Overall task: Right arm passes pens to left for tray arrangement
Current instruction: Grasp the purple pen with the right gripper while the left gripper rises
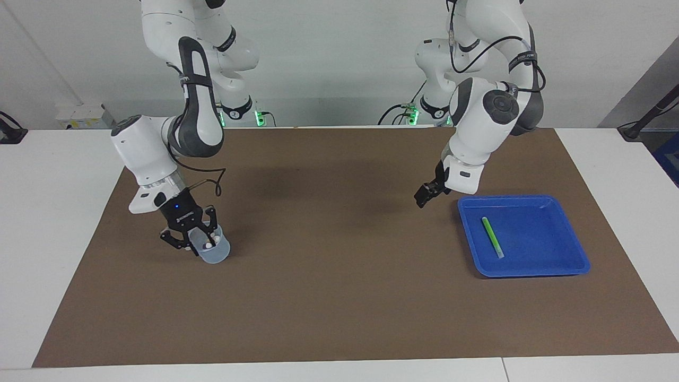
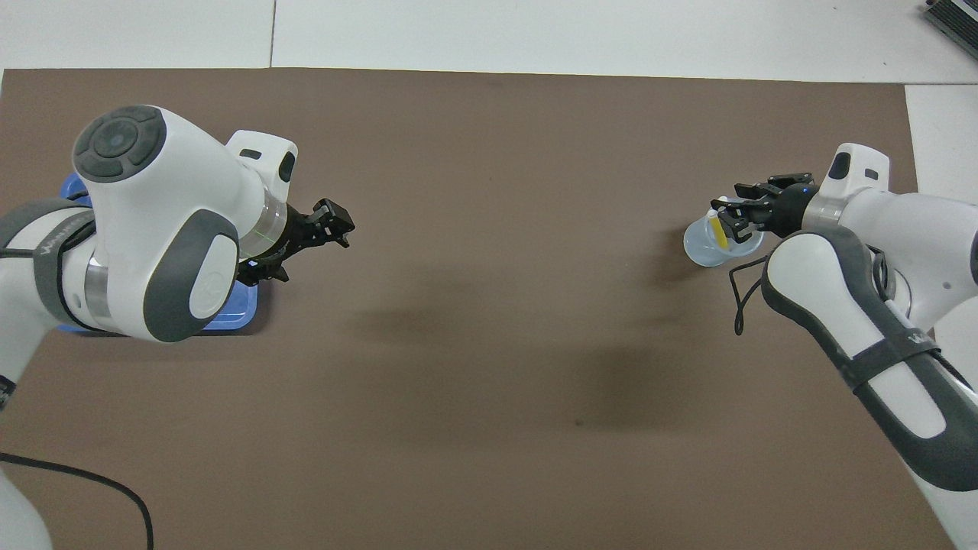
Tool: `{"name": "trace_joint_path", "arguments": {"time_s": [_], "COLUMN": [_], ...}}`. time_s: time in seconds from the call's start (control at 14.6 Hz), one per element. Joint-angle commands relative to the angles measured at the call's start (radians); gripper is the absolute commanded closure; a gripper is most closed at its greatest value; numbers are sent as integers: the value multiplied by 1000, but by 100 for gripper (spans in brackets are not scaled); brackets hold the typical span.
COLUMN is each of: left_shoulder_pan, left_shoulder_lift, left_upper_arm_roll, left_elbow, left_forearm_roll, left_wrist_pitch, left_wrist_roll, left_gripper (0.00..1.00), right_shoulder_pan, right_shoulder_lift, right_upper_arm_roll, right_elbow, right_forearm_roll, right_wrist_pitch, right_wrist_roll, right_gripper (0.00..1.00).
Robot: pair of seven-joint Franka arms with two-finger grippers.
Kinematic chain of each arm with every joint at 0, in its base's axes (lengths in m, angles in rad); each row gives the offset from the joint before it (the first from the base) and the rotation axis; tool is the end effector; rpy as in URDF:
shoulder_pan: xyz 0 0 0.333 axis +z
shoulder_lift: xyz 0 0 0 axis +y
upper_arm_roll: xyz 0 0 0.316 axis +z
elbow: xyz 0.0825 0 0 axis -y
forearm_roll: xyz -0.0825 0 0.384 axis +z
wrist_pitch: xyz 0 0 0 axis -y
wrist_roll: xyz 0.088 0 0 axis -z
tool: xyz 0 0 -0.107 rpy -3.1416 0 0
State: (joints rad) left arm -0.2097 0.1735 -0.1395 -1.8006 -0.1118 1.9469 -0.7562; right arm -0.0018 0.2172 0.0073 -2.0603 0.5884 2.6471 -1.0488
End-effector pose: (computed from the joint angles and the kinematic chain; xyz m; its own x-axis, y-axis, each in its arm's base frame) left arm 0.5686 -0.2108 0.4474 0.8964 0.4300 -0.1076 0.4384 -0.8958 0.0724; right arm 0.6121 -0.0116 0.3658 0.7269 0.4806 0.4906 0.5497 -0.8353 0.0038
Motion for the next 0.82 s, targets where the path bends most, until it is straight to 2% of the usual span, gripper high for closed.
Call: {"name": "trace_joint_path", "arguments": {"time_s": [0.0,0.27,0.55,0.75], "left_shoulder_pan": [-54,-85,-135,-146], "left_shoulder_lift": [-22,-32,-32,-32], "left_upper_arm_roll": [17,17,15,14], "left_elbow": [-20,-37,-33,-20], "left_forearm_roll": [-11,-11,-12,-69], "left_wrist_pitch": [-2,-3,0,7], "left_wrist_roll": [-63,-98,-178,-238], "left_gripper": [0,0,0,0], "right_shoulder_pan": [-3,-1,-3,-4], "right_shoulder_lift": [-25,-28,-105,-179], "right_upper_arm_roll": [5,5,5,5], "right_elbow": [-27,-14,3,8], "right_forearm_roll": [22,22,21,21], "right_wrist_pitch": [14,11,-18,-61], "right_wrist_roll": [-22,-17,-10,85], "right_gripper": [100,100,100,100]}}
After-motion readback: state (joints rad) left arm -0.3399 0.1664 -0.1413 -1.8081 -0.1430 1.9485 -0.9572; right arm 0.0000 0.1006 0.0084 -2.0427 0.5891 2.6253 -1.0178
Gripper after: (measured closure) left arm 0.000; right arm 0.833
